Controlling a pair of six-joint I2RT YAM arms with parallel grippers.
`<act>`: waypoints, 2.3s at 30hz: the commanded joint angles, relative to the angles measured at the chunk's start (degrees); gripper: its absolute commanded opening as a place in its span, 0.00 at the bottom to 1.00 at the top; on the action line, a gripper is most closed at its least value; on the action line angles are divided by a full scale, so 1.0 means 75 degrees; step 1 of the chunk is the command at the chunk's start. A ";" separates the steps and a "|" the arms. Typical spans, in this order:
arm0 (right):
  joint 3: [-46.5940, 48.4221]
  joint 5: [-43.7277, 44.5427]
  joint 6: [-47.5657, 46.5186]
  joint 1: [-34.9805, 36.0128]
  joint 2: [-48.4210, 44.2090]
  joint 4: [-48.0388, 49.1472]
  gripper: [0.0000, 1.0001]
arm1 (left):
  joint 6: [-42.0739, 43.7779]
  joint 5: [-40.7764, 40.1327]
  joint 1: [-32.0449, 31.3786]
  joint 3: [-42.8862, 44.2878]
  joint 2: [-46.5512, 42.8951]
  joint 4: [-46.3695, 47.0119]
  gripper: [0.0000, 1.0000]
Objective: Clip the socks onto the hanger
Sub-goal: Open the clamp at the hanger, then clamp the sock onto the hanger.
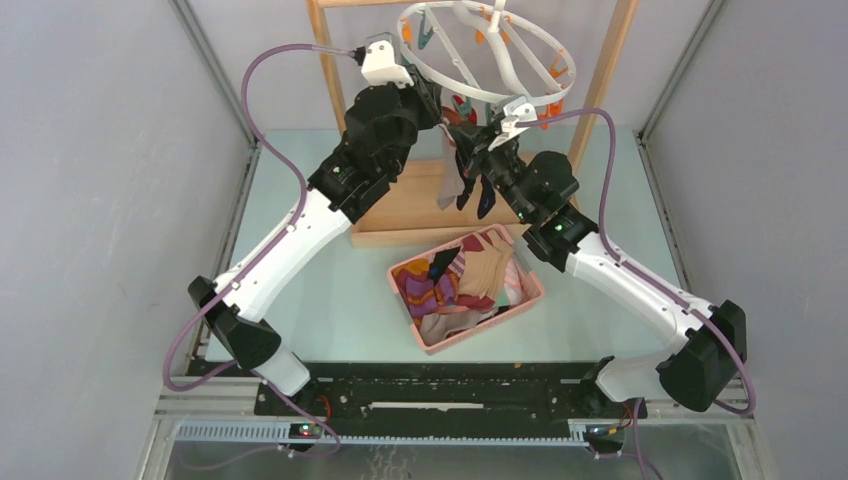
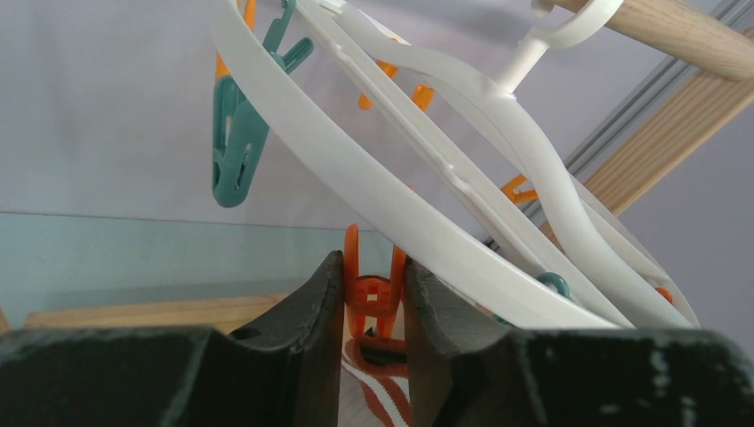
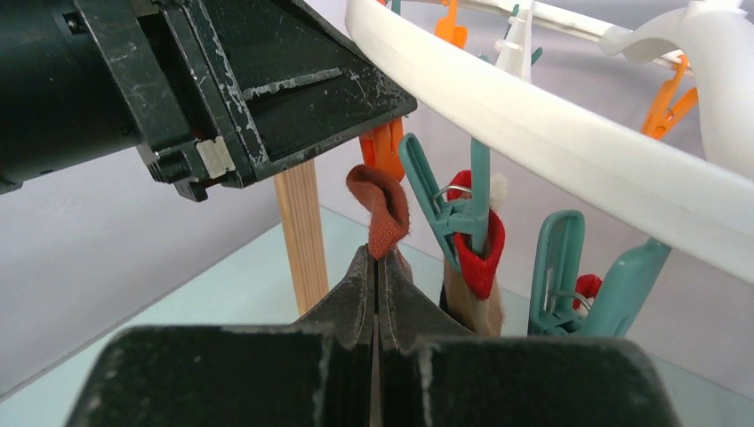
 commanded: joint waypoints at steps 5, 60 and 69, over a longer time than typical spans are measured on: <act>0.0411 -0.0030 -0.0101 0.0045 0.0217 0.0011 0.00 | 0.0191 -0.0139 -0.0017 0.0397 -0.0163 0.0158 0.00; 0.0294 0.0267 -0.0716 0.0240 0.0290 0.0663 0.00 | 0.0276 0.0016 0.0052 0.0175 -0.0315 0.0093 0.01; 0.0238 0.0722 -0.1432 0.0418 0.0279 0.0995 0.00 | 0.0212 0.0051 0.0052 0.0163 -0.0318 0.0063 0.01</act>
